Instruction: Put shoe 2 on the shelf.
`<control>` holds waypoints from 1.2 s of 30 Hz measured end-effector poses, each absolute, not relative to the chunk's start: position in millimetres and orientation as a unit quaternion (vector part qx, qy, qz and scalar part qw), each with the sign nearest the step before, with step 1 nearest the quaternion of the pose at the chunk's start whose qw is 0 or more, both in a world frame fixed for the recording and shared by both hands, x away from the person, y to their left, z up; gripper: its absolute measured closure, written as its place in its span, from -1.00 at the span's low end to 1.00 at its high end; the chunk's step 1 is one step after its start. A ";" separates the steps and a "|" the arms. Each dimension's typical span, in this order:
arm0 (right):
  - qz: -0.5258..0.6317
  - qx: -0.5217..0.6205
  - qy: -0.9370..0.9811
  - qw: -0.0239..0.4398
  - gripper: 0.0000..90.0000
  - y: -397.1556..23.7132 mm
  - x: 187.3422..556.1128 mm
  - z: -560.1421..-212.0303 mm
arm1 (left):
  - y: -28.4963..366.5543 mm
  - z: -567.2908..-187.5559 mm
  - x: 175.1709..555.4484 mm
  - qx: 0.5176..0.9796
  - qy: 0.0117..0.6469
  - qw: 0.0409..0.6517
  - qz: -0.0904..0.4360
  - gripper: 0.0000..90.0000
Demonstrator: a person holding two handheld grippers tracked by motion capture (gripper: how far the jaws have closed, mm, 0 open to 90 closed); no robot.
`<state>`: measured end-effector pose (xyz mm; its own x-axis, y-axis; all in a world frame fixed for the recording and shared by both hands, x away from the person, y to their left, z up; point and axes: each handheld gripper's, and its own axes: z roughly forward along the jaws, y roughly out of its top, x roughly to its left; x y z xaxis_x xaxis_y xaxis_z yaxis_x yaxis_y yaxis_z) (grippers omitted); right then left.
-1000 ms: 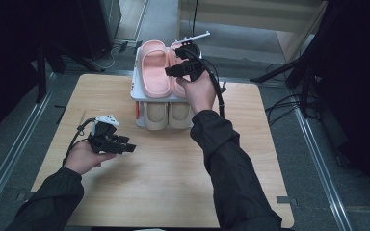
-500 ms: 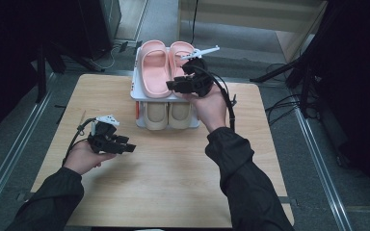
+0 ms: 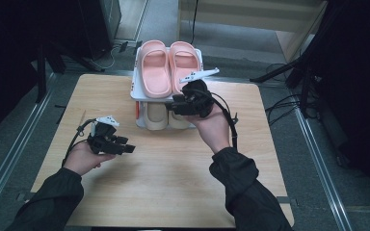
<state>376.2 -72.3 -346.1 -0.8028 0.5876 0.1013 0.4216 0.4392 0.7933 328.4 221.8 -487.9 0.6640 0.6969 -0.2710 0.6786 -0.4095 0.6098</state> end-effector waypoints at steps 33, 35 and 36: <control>0.434 0.264 0.861 0.036 -0.07 -102.8 332.8 -419.9 | 216.9 -493.1 324.2 0.843 0.409 0.350 0.015 0.00; 0.431 0.258 0.864 0.037 -0.06 -103.8 328.2 -425.8 | 217.4 -493.2 323.7 0.843 0.409 0.350 0.016 -0.01; 0.427 0.255 0.867 0.038 -0.06 -104.2 326.3 -428.6 | 217.3 -493.3 323.5 0.843 0.409 0.350 0.017 -0.01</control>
<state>326.3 -104.2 -428.6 -0.8671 0.4743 0.1520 0.4094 0.5049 0.7599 323.5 217.3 -493.3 0.6643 0.7016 -0.2580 0.6782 -0.4205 0.6027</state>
